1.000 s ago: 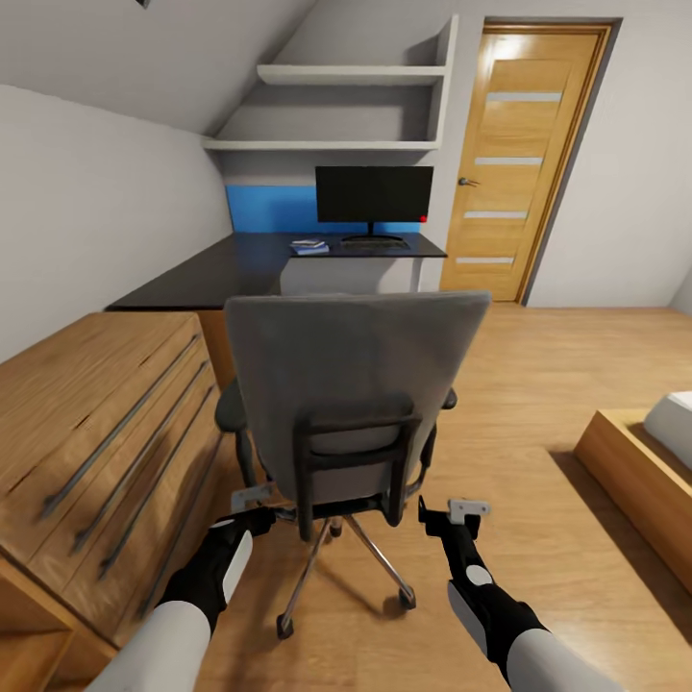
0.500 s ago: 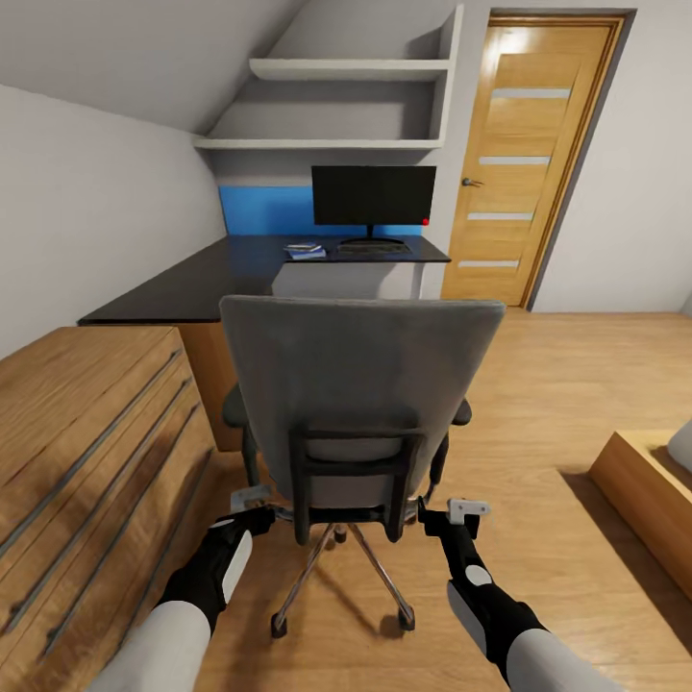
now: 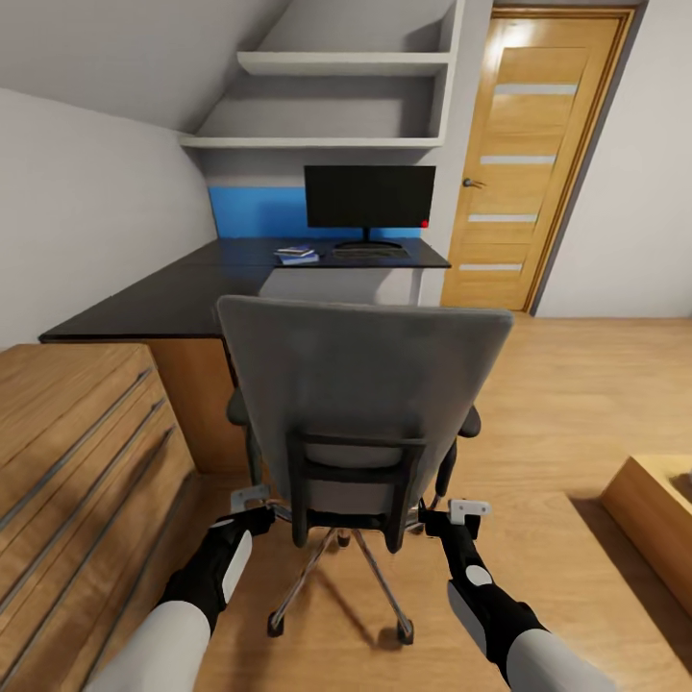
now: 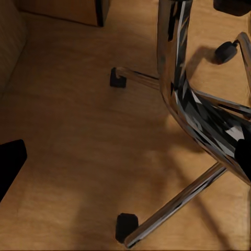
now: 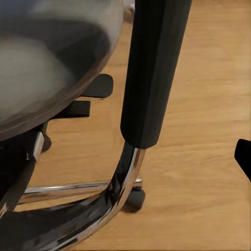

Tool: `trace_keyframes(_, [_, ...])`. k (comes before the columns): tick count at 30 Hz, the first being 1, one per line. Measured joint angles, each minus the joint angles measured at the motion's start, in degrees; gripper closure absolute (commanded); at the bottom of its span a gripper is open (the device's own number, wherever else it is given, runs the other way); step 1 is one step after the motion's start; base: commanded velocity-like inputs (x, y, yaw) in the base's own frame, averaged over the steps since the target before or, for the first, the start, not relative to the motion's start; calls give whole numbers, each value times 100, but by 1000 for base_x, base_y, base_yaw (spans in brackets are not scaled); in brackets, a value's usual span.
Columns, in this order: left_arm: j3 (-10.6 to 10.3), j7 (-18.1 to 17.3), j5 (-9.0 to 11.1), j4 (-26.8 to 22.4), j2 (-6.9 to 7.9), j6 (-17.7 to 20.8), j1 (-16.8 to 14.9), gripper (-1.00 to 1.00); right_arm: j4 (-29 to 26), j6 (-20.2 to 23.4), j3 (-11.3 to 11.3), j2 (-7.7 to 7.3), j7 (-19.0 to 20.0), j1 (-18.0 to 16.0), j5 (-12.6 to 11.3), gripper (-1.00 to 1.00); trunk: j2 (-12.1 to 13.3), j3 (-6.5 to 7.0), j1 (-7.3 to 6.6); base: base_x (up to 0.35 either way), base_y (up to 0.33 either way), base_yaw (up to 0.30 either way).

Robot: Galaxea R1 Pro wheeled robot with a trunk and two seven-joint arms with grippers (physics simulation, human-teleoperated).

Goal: In the bedroom, organize the workspace by keeping the computer under the desk, ensuring the monitor is on the desk, placing the keyboard on the desk next to the monitor, placing the mouse on the desk next to the keyboard, moving the folder from the swivel chair onto the desk next to the mouse, stacking the notebook on top of the folder with the pen on top of the notebook, and positioning the swivel chair next to the desk.

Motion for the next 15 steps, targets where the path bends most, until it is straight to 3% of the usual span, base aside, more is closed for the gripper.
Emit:
trace_keyframes(11, [2, 0, -4, 1, 9, 1, 0, -100, 0, -3, -2, 6, -2, 1, -7, -100, 0, 0, 1, 308, -125, 2])
trace_keyframes(15, [-5, -1, 17, 3, 8, 2, 3, -100, 4, -11, -8, 8, -9, 4, -18, -100, 1, -6, 1, 254, -127, 117])
